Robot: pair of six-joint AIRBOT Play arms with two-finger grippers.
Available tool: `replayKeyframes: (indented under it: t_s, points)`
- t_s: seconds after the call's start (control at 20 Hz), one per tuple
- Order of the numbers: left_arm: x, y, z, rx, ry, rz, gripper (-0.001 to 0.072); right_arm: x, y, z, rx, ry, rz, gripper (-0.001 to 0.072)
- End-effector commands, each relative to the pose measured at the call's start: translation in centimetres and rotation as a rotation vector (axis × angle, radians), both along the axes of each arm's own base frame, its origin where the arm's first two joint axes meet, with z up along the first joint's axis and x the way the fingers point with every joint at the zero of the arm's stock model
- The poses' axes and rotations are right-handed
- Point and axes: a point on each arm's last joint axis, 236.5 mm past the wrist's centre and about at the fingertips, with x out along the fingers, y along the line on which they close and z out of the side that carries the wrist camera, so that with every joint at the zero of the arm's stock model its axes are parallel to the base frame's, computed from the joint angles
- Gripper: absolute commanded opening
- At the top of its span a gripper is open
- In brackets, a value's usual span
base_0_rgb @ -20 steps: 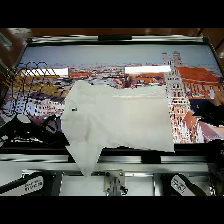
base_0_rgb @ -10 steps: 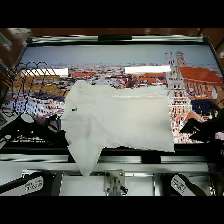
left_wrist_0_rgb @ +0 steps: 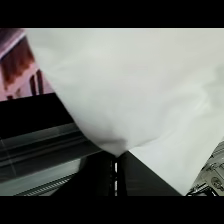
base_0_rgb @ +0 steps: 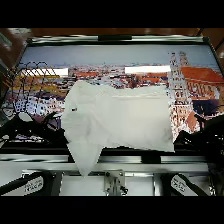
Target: Fold the shirts.
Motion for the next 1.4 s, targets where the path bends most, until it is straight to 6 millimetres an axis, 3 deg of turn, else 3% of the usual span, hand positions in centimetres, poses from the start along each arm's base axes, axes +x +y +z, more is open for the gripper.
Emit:
replayKeyframes:
  t_s: [0.0, 0.3, 0.5, 0.55, 0.6, 0.7, 0.75, 0.85, 0.95, 1.0, 1.05, 1.1, 1.15, 1.2, 1.25, 1.3, 1.35]
  points:
    - [0.1, 0.0, 0.1, 0.0, -0.006, -0.003, 0.0032, -0.2, 1.7, -1.7, 0.092, 0.048, -0.024, 0.0584]
    - [-0.2, -0.1, 0.3, -0.008, 0.007, -0.01, 0.0032, 0.4, 1.6, -2.7, 0.095, 0.044, -0.04, 0.0584]
    - [-0.2, -0.1, 0.3, -0.008, 0.006, -0.01, 0.0032, -0.1, 3.5, -3.6, 0.141, 0.048, -0.062, 0.0582]
    - [-0.1, -0.1, 0.4, -0.006, -0.001, -0.01, 0.0032, -0.4, 4.5, -3.8, 0.159, 0.049, -0.031, 0.0544]
    - [0.1, 0.0, 0.6, -0.001, -0.017, -0.007, 0.0032, -0.4, 5.1, -3.9, 0.163, 0.045, 0.007, 0.0457]
    - [1.5, 0.2, 1.6, 0.009, -0.078, -0.011, 0.0031, 1.1, 5.9, -3.6, 0.151, 0.003, 0.052, 0.0162]
    - [2.7, 0.4, 2.6, 0.015, -0.129, -0.017, 0.0031, 2.6, 6.5, -2.9, 0.161, -0.041, 0.068, 0.0073]
    - [6.7, 1.0, 6.4, 0.039, -0.292, -0.025, 0.0031, 7.2, 8.0, 0.7, 0.196, -0.21, 0.133, 0.0063]
    - [11.5, 1.7, 13.0, 0.076, -0.517, -0.023, 0.0031, 13.1, 8.6, 7.2, 0.167, -0.455, 0.183, 0.0062]
    - [14.1, 2.1, 18.3, 0.104, -0.678, -0.017, 0.0031, 15.7, 8.8, 11.7, 0.137, -0.596, 0.224, 0.0063]
    - [16.3, 2.5, 24.6, 0.137, -0.867, -0.009, 0.0031, 18.2, 9.1, 17.7, 0.082, -0.774, 0.283, 0.0062]
    - [17.8, 2.7, 33.2, 0.173, -1.124, 0.002, 0.0031, 20.0, 9.2, 24.8, 0.001, -0.976, 0.331, 0.0062]
    - [17.7, 3.1, 42.2, 0.211, -1.374, 0.053, 0.0031, 21.0, 9.2, 32.5, -0.088, -1.19, 0.348, 0.0063]
    - [15.6, 3.4, 51.9, 0.247, -1.638, 0.116, 0.0031, 20.6, 9.2, 41.7, -0.193, -1.438, 0.331, 0.0062]
    - [12.0, 3.5, 60.0, 0.267, -1.862, 0.173, 0.0031, 18.7, 9.0, 49.9, -0.287, -1.662, 0.296, 0.0062]
    - [7.1, 3.3, 66.8, 0.276, -2.065, 0.222, 0.0031, 15.5, 8.9, 57.1, -0.371, -1.86, 0.252, 0.0062]
    - [2.5, 2.9, 71.1, 0.277, -2.205, 0.246, 0.0031, 11.4, 9.1, 63.0, -0.435, -2.03, 0.216, 0.0062]
